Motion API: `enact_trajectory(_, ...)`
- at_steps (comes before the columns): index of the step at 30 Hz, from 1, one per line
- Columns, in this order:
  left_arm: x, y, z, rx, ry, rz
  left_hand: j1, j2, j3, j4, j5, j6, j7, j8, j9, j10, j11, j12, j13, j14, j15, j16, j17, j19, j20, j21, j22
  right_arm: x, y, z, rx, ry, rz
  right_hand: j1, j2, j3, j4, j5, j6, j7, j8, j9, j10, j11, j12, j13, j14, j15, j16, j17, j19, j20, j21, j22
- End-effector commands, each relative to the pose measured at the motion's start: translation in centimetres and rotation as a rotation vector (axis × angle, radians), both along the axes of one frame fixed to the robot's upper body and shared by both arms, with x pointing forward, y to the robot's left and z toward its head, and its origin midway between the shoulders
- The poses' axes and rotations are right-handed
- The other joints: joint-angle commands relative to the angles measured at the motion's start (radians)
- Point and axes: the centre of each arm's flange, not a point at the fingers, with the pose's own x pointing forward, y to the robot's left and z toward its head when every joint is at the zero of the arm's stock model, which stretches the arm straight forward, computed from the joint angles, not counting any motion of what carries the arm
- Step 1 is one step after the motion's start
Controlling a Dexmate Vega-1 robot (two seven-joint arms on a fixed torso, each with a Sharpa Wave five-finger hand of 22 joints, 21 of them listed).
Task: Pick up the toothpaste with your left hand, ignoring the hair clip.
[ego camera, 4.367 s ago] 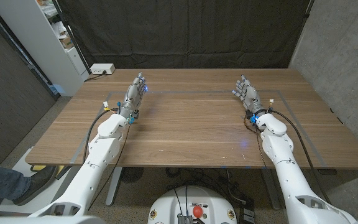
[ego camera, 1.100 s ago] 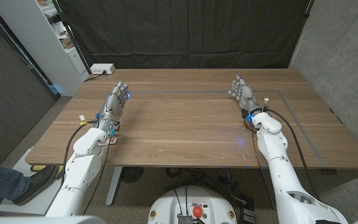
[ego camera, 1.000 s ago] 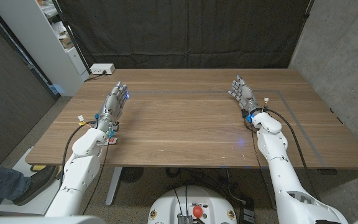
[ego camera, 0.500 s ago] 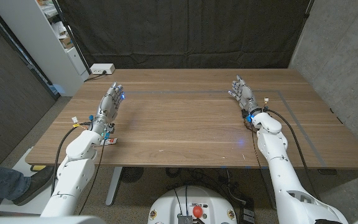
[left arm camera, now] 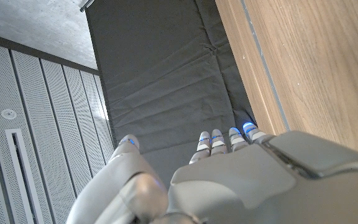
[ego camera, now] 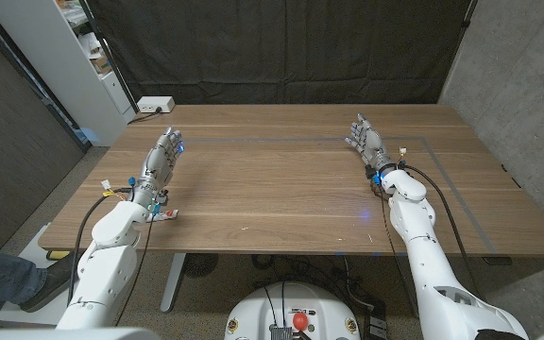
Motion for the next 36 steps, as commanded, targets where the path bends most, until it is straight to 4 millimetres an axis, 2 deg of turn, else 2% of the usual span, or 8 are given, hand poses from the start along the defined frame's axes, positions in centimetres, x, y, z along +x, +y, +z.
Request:
enact_trajectory(1,-0.9,0.7,-0.4,0.011,-0.003,0.012,0.004,0.005,0.004,-0.007,-0.002,0.002,0.002,0.001,0.004,0.005,-0.002,0.007,0.002,0.005,0.001,0.001,0.003,-0.051,0.007,-0.008,0.003,0.3,0.3,0.3,-0.004,-0.002,0.002,0.0,0.009,-0.002,0.001,0.004,-0.002,0.006,0.001,0.001,-0.004,0.006,-0.001,0.002,0.001,0.005,0.001,0.003,0.011,0.002,-0.006,0.005)
enact_trajectory(21,-2.8,1.9,-0.9,0.052,0.006,0.046,0.012,0.009,0.005,-0.014,-0.005,0.007,0.001,0.0,0.004,0.01,-0.005,0.007,0.002,0.01,0.003,0.0,0.003,-0.048,0.012,-0.016,0.003,-0.2,0.2,0.9,-0.022,-0.02,0.001,0.0,0.01,-0.004,0.0,0.005,-0.002,0.005,0.001,0.001,-0.003,0.005,-0.001,0.002,0.003,0.003,0.002,0.002,0.017,0.002,-0.014,0.005)
enact_trajectory(36,-4.6,3.3,-1.2,0.071,-0.002,0.078,0.018,0.011,0.006,-0.019,-0.007,0.008,0.0,-0.001,0.004,0.012,-0.005,0.006,0.002,0.011,0.003,-0.002,0.002,-0.047,0.016,-0.022,0.003,-0.5,1.0,1.1,-0.04,-0.023,0.005,0.0,0.01,-0.006,-0.001,0.006,-0.002,0.004,0.001,0.001,-0.004,0.006,-0.001,0.002,0.003,0.004,0.002,0.001,0.02,0.002,-0.022,0.005)
